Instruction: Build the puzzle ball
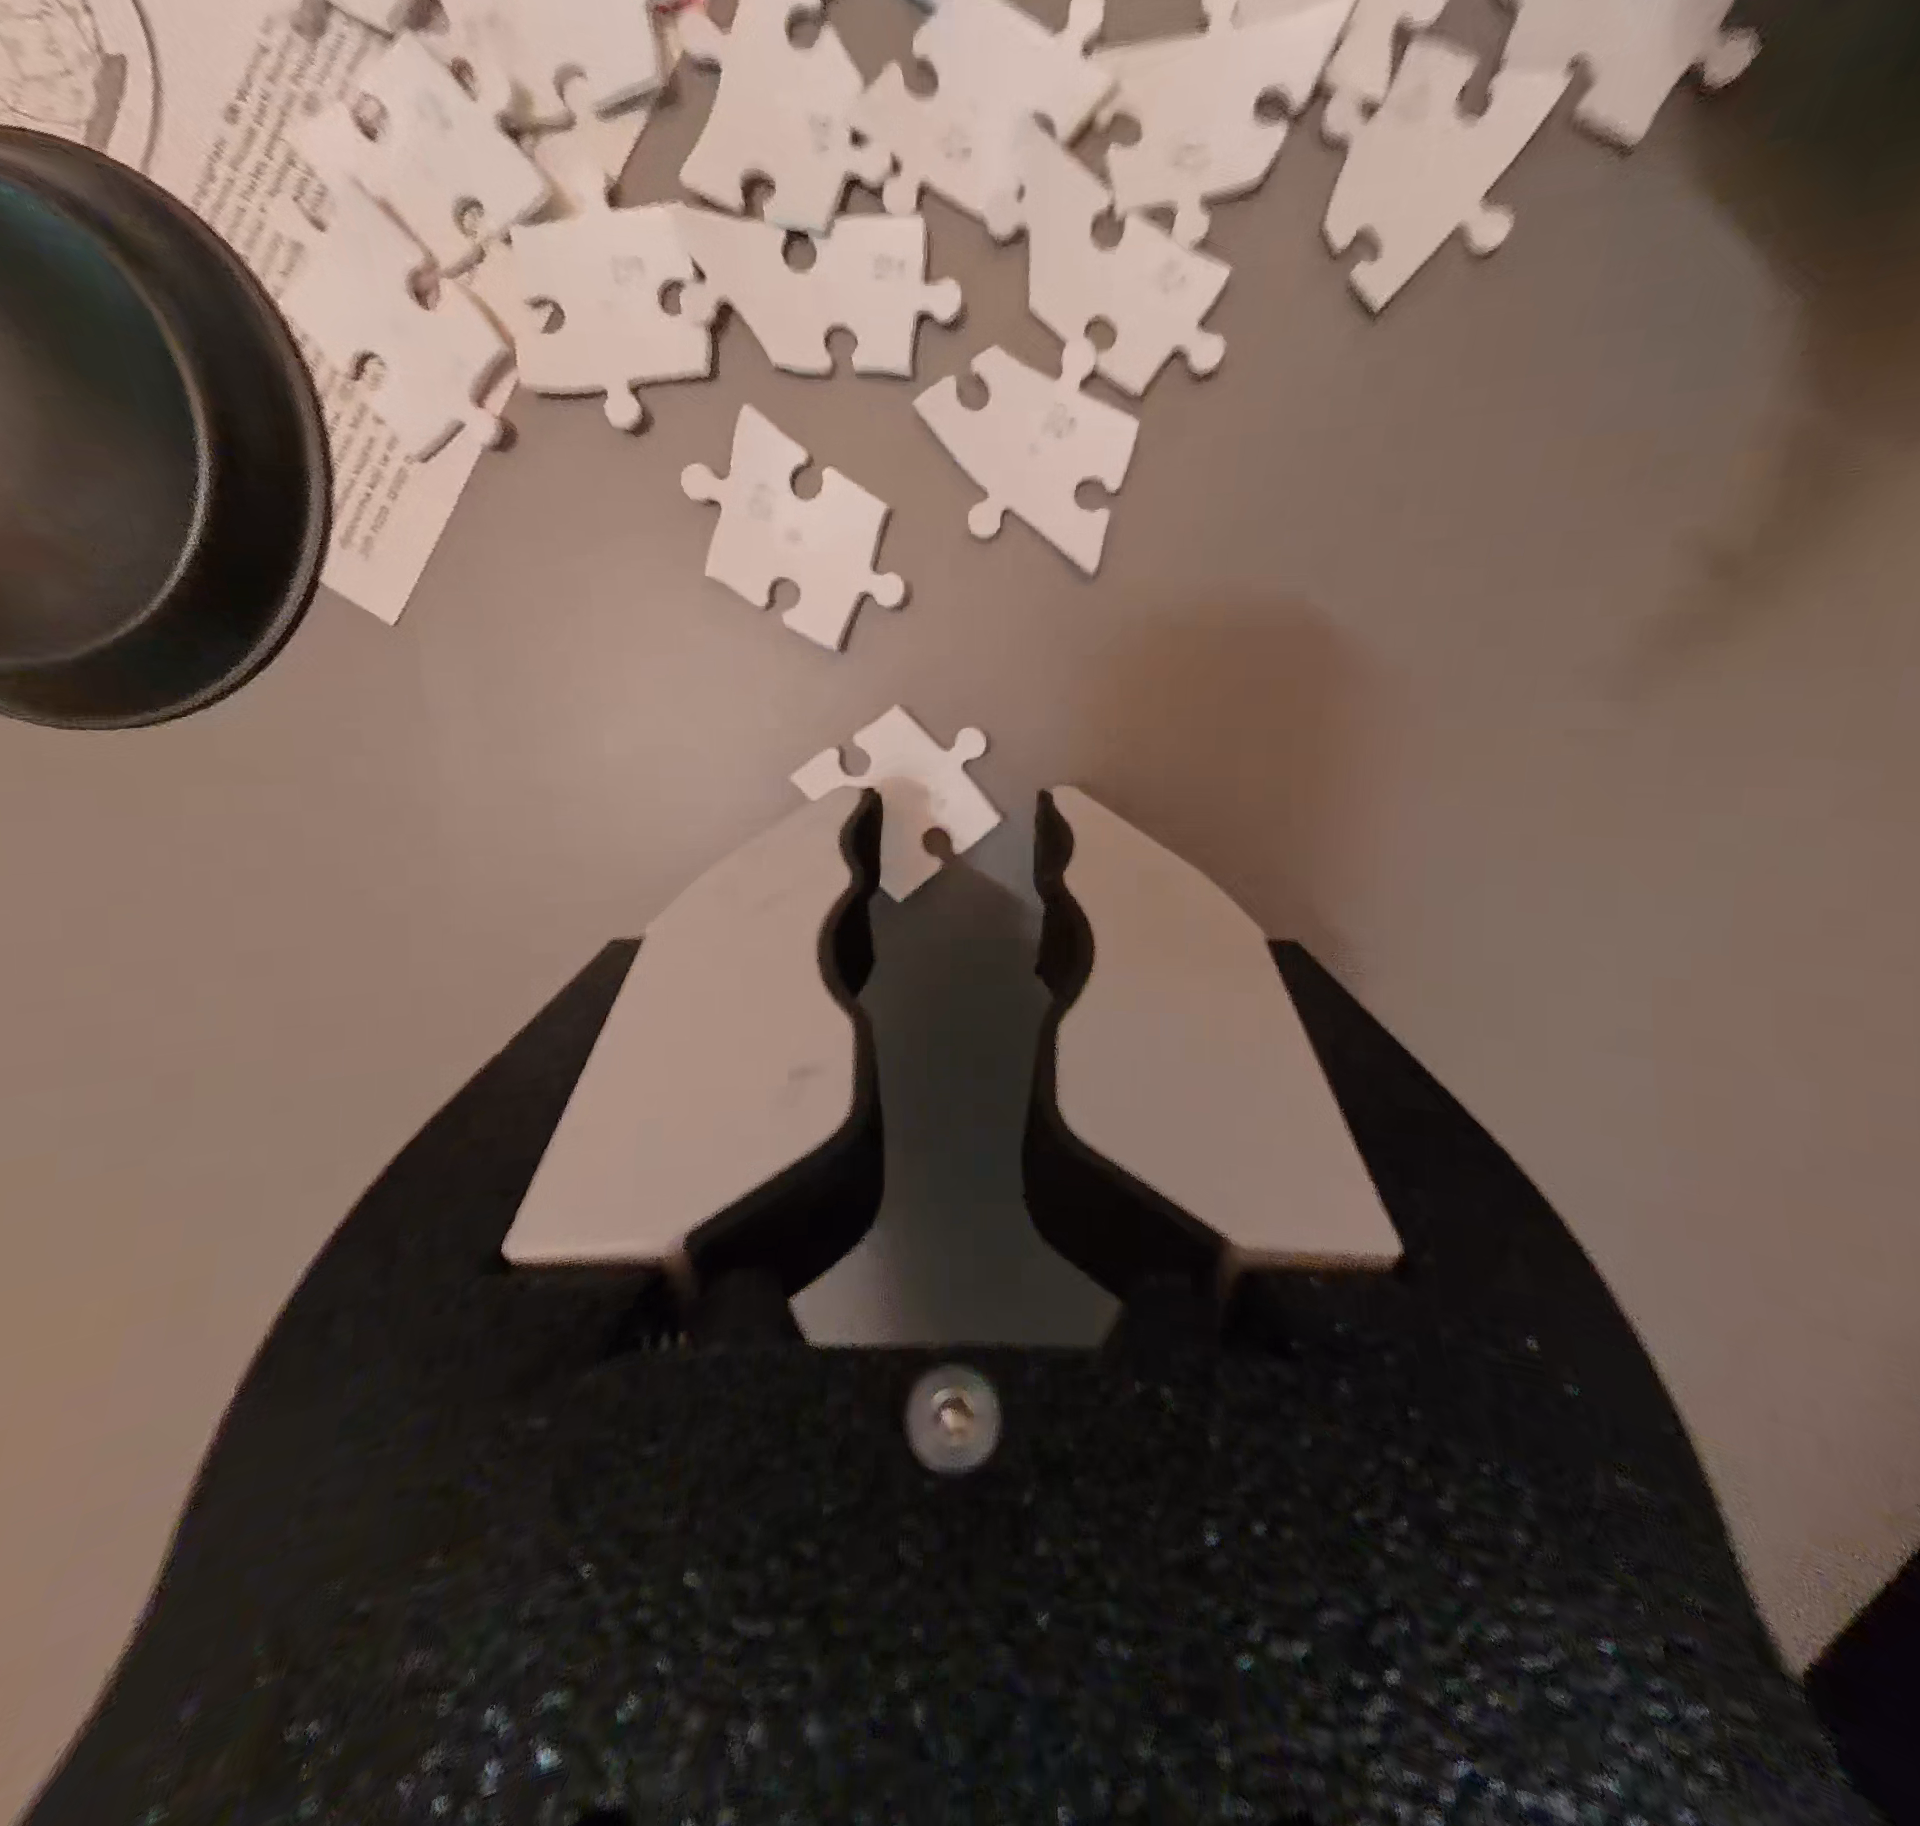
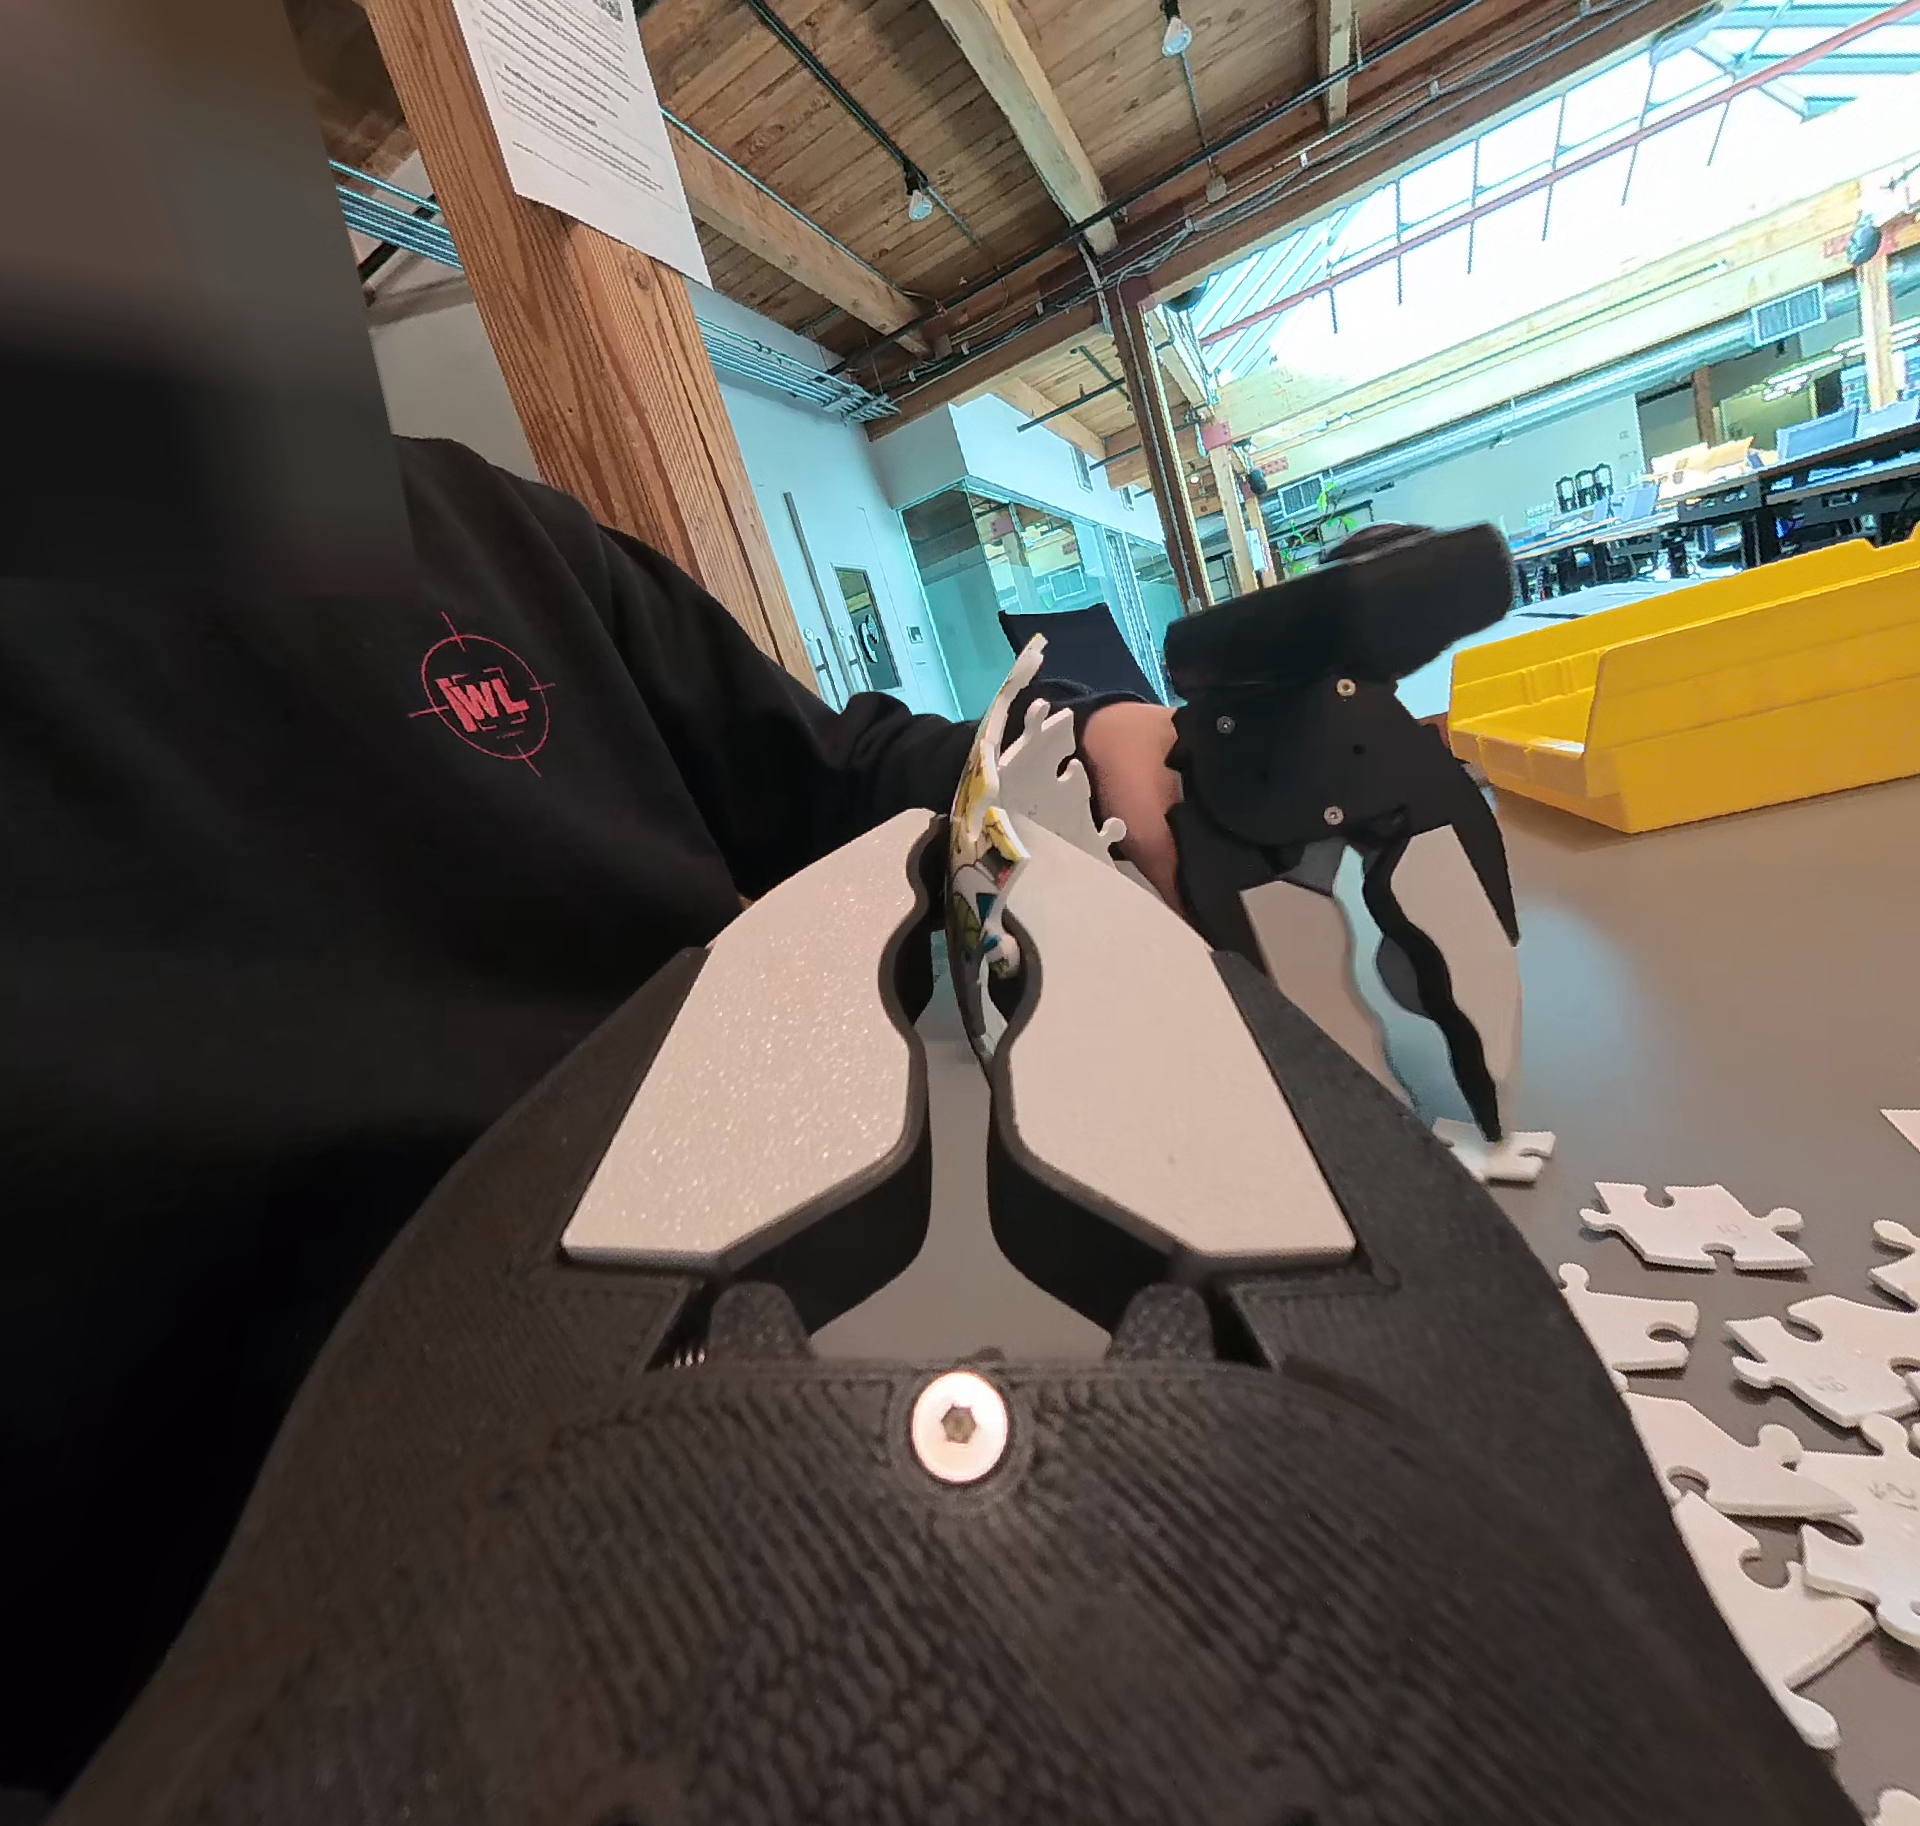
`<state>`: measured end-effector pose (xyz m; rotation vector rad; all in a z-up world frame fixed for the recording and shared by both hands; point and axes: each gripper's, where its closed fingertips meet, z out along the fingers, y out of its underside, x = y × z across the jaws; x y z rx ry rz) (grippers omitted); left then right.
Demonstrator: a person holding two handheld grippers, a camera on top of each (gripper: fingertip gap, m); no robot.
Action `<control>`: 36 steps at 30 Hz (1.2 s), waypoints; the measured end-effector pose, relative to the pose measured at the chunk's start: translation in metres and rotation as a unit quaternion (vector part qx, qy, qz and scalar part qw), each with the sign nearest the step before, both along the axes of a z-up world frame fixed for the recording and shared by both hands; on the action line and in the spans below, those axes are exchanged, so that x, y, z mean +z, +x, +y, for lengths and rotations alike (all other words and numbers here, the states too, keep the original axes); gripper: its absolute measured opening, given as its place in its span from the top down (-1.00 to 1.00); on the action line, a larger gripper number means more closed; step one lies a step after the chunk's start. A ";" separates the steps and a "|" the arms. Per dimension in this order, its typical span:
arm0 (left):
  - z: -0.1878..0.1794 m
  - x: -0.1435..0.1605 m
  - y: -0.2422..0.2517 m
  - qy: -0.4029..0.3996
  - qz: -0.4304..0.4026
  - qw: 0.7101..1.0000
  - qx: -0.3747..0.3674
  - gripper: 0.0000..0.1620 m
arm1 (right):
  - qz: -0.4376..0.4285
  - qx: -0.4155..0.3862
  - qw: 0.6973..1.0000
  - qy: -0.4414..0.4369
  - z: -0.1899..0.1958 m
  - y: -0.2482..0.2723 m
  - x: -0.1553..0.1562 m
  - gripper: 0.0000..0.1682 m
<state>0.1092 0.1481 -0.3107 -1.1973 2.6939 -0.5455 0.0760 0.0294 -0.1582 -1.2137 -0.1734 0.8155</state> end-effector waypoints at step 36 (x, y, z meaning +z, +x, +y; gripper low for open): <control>0.029 -0.002 -0.004 -0.065 -0.069 0.985 -0.145 0.76 | 0.004 0.002 1.000 0.000 0.000 0.001 -0.002 0.94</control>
